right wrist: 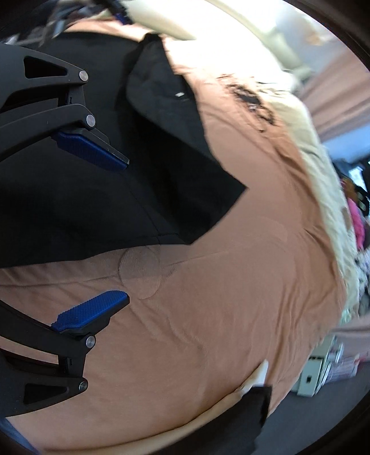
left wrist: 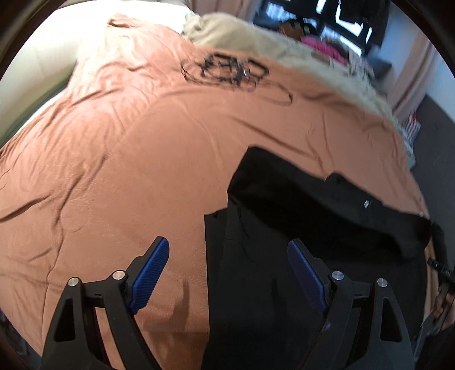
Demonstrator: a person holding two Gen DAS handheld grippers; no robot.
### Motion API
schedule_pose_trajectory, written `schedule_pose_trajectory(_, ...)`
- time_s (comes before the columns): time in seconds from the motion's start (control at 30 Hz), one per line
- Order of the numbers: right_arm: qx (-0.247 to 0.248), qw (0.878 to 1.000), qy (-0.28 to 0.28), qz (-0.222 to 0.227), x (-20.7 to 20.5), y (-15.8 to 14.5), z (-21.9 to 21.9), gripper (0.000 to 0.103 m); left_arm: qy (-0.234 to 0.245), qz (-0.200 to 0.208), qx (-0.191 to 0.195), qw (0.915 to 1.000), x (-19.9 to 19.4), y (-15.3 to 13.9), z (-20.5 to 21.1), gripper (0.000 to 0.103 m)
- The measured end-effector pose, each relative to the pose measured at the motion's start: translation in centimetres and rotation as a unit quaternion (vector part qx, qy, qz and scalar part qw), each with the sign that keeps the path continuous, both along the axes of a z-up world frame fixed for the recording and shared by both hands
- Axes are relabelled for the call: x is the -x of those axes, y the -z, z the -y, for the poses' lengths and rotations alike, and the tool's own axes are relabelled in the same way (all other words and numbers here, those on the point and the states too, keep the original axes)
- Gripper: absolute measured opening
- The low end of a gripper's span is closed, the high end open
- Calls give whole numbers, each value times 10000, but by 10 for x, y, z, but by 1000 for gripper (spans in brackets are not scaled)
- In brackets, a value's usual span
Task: Fold large clothes
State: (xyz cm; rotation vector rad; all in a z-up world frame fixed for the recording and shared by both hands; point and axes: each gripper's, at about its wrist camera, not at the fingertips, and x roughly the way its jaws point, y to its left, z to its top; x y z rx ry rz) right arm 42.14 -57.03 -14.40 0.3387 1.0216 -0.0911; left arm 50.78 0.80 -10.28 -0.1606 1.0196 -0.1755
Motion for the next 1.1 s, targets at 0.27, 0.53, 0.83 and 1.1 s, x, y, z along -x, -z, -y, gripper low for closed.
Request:
schedule_pose_trajectory(0.27,234,9978,-365,-507,-42,34,-7,85,357,-478,-136,9981,-51,36,23,60)
schedule_pose_trajectory(0.53,317,9987,-370,-140,-86,29,-3,37,566,-304,105,9979,-82,37,36,31)
schedule_pose_trajectory(0.83,180,9983,-71,557,-91,11,1,4,150,464,-23,9988,-74,13,23,4)
schedule_pose_trajectory(1.1,219,9990,279,265,-105,6,1,26,-155,-192,316,9992,-84,20,5,4)
